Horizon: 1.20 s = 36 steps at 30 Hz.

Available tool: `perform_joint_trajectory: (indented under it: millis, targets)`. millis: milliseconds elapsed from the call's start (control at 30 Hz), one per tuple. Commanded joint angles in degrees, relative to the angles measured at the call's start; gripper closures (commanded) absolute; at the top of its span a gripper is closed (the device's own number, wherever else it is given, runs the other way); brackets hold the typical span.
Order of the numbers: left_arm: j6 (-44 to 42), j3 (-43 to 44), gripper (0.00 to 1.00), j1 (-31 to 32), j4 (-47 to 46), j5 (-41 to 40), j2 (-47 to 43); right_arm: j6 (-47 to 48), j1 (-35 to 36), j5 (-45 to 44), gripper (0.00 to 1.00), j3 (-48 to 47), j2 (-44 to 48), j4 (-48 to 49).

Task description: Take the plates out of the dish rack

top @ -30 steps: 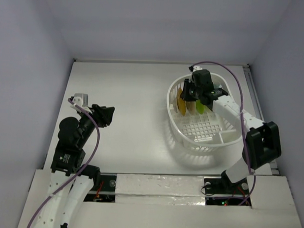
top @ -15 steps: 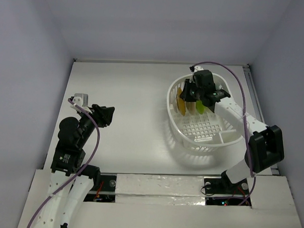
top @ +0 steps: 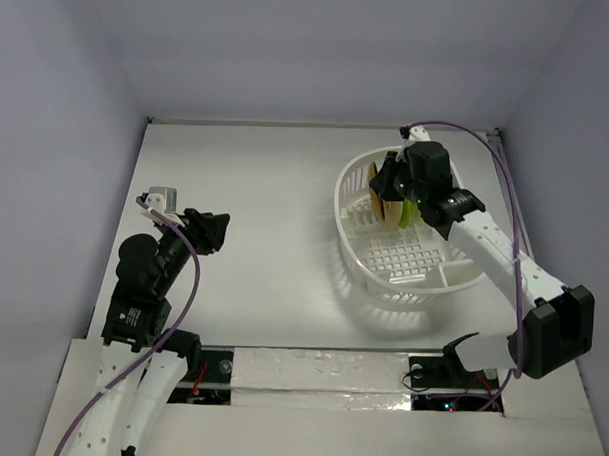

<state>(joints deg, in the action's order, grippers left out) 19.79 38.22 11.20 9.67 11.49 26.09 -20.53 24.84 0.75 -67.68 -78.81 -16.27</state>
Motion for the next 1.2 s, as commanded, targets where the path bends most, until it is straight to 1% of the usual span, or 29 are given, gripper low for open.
perform_joint_trajectory:
  millis: [0,67,167,267,300,367,400,500,533,633,667,700,767,800,867,900,933,1000,1033,1100,1167]
  targets:
    - [-0.37,-0.42,0.58,0.31,-2.38,-0.24,-0.25,1.02,0.03,-4.26,1.00,-4.30,5.58,0.82]
    - [-0.37,-0.42,0.58,0.31,-2.38,-0.24,-0.25,2.07,0.03,-5.50,1.00,-5.53,8.04,-0.68]
    - [-0.28,-0.51,0.58,0.31,-2.47,-0.15,-0.42,3.48,0.03,-4.71,1.00,-7.81,9.81,-1.66]
    - [-0.19,-0.51,0.58,0.31,-2.55,-0.06,-0.60,3.31,0.03,-1.21,1.00,-10.63,8.67,-2.62]
    - [-0.28,-0.51,0.58,0.31,-2.55,-0.15,-0.77,2.87,0.03,2.72,1.00,-11.15,8.06,-2.19]
    - [-0.28,-0.51,0.58,0.31,-2.55,-0.32,-1.12,1.12,0.65,6.52,1.00,-11.86,6.65,-0.61]
    - [-0.19,-0.42,0.58,0.31,-2.47,-0.58,-1.21,0.50,2.13,8.28,1.00,-12.04,6.39,1.49]
    - [-0.28,-0.25,0.58,0.31,-2.11,-1.46,-1.48,-0.56,4.86,9.18,1.00,-14.40,4.02,2.82]
    - [-0.28,-0.07,0.58,0.31,-1.94,-2.08,-1.65,-0.56,7.48,9.00,1.00,-15.28,3.05,2.91]
    - [-0.02,0.63,0.58,0.31,-0.80,-5.59,-2.18,0.58,11.79,7.69,1.00,-19.76,-2.39,2.39]
    - [-0.02,0.80,0.58,0.31,-0.45,-6.90,-2.35,1.71,14.94,7.16,1.00,-20.90,-5.80,2.21]
    - [0.16,1.07,0.59,0.31,0.34,-9.61,-2.70,2.51,16.45,5.76,1.00,-23.61,-7.83,2.04]
    - [0.25,1.95,0.59,0.31,1.22,-10.95,-3.32,5.22,20.92,4.09,1.00,-26.96,-12.31,0.55]
    - [0.33,2.38,0.59,0.31,1.57,-14.44,-3.50,6.37,22.34,2.08,1.00,-31.50,-17.56,-1.81]
    - [0.16,3.79,0.60,0.31,2.37,-16.66,-4.20,9.96,25.07,0.05,1.00,-36.36,-23.21,-3.93]
    - [-0.01,4.32,0.60,0.31,3.07,-19.54,-4.38,11.21,27.52,-2.75,1.00,-38.56,-26.02,-5.25]
    - [-0.10,5.37,0.61,0.31,3.42,-21.40,-5.07,12.18,28.59,-3.56,1.00,-43.28,-31.70,-5.96]
    - [-0.02,6.25,0.61,0.31,3.95,-26.22,-5.95,14.64,31.13,-6.79,1.00,-47.70,-37.27,-7.54]
    - [0.07,6.34,0.61,0.92,4.04,-27.56,-7.09,15.34,31.84,-7.69,1.00,-51.37,-41.91,-7.98]
    - [0.16,5.64,0.61,1.45,3.25,-30.28,-8.59,17.19,32.90,-8.83,1.00,-54.21,-45.72,-8.25]
    - [0.69,4.06,0.61,1.45,2.90,-31.17,-10.61,18.68,33.61,-10.16,1.00,-57.80,-50.20,-8.60]
